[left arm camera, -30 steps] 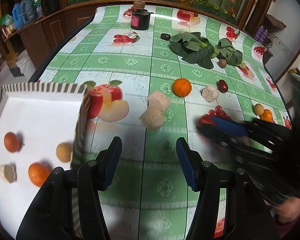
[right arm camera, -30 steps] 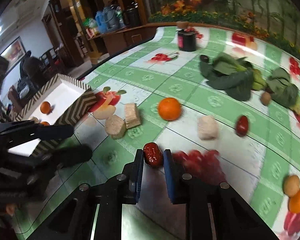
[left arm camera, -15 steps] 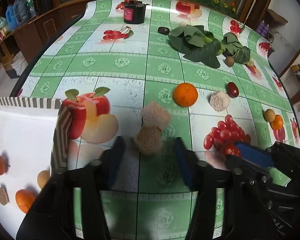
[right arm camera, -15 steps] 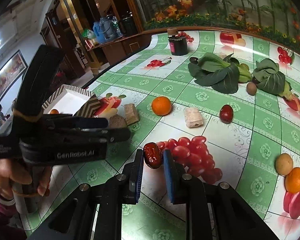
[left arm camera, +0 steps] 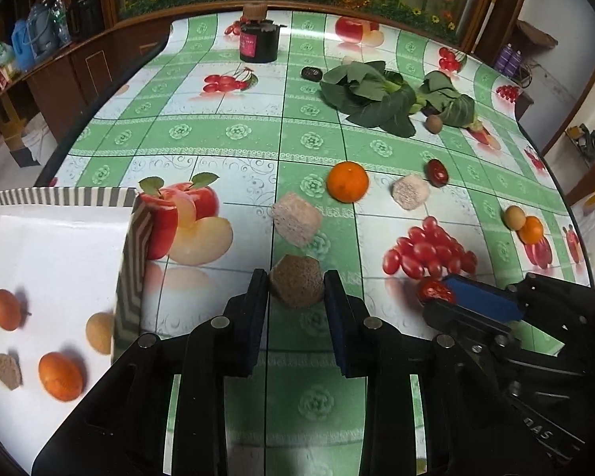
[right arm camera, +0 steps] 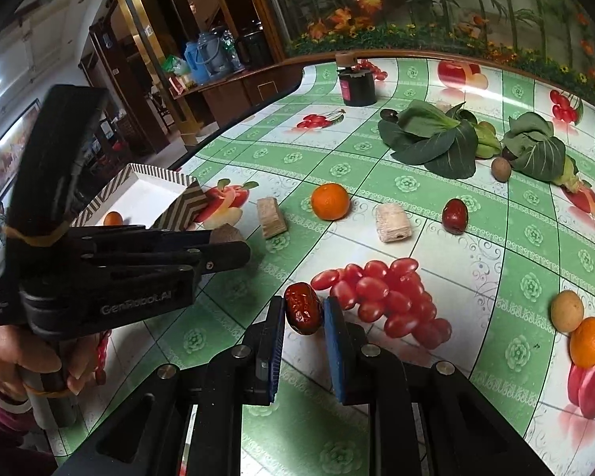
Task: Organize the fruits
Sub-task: 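Carry the red date and the brown bun over the white tray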
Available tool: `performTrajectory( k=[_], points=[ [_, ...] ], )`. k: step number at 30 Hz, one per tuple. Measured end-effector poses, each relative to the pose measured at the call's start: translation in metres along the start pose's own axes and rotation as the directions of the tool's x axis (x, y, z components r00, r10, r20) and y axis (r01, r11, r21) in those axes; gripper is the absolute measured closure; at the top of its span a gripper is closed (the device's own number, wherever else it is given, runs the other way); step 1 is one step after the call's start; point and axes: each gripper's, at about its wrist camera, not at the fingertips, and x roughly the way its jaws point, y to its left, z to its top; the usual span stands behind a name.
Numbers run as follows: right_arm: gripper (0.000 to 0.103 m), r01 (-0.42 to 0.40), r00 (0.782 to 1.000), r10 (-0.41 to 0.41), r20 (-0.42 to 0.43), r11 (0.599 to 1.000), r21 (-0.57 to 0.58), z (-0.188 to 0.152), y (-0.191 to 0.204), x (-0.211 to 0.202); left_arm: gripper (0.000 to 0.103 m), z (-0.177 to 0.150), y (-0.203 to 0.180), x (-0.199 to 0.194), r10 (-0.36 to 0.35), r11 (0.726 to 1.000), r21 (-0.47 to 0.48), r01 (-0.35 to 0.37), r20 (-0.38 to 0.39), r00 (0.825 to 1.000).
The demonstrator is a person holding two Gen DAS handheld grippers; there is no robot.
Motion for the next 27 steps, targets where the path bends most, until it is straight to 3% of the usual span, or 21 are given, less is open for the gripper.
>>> performTrajectory(
  k=[14, 27],
  points=[
    [0.083, 0.031, 1.000, -0.031, 0.002, 0.997, 0.077, -0.020, -0.001, -0.010, 0.075, -0.024, -0.010, -0.026, 0.011, 1.000, 0.014, -0.012, 0.047, 0.999],
    [0.083, 0.017, 0.999, -0.020, 0.041, 0.998, 0.068, -0.031, 0.018, -0.029, 0.075, -0.053, -0.002, -0.063, -0.033, 0.999, -0.009, 0.034, 0.077, 0.996]
  ],
)
